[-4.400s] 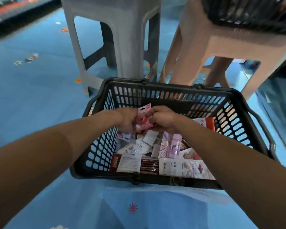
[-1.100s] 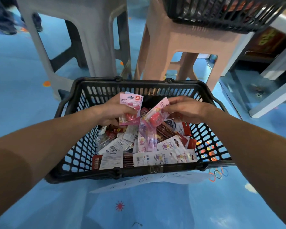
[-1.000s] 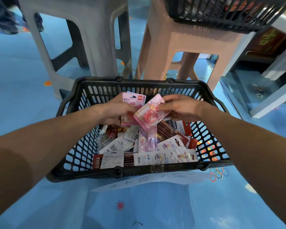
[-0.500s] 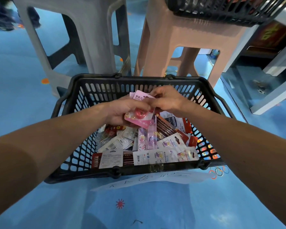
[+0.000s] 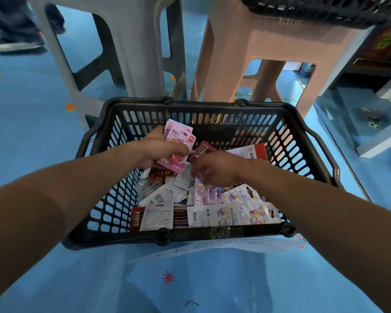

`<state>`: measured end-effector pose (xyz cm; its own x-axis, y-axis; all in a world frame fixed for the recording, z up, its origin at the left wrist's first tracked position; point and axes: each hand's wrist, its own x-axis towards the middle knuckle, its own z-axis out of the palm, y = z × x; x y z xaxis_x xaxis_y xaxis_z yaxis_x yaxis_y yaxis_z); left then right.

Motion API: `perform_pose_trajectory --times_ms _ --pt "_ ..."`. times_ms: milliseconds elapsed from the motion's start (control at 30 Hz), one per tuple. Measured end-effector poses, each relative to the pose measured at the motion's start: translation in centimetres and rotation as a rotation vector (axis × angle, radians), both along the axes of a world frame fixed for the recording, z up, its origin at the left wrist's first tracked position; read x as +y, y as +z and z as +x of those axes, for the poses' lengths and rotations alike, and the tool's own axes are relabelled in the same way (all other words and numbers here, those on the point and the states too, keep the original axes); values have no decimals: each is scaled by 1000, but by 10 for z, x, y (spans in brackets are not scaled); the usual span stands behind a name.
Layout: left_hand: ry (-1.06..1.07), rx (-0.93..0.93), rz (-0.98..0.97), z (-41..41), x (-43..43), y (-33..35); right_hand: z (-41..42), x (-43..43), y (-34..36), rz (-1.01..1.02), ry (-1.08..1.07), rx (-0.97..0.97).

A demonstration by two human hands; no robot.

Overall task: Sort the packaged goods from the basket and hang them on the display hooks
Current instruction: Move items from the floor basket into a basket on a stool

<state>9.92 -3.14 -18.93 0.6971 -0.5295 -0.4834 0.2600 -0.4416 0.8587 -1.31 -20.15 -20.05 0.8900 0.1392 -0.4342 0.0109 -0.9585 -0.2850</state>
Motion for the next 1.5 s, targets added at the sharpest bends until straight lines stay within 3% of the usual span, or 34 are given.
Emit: perform_pose_trajectory --times_ms 167,300,467,567,667,900,1100,1233,1333,1500 --pt "4 -41 39 -4 1 0 0 9 -5 -217 145 236" --pt "-32 -29 69 -1 4 0 -16 -21 5 -303 4 216" --pt "-44 -14 69 -2 1 2 -32 -40 9 -463 -100 346" --pt "-70 -4 43 -4 -1 5 -34 -38 5 -449 -157 319" --pt "-92 -5 46 -6 -1 5 -31 -24 5 -510 -82 215" --pt "-76 -59 128 2 11 0 -6 39 -10 -177 207 174" --pt "-67 -111 226 13 31 -1 14 86 -25 -47 378 201" --pt "-69 -128 259 14 33 0 12 102 -29 -84 505 306" --pt "-56 -101 252 13 31 1 11 102 -35 -93 484 252" --pt "-32 -102 209 11 32 -1 27 80 -24 179 257 60"
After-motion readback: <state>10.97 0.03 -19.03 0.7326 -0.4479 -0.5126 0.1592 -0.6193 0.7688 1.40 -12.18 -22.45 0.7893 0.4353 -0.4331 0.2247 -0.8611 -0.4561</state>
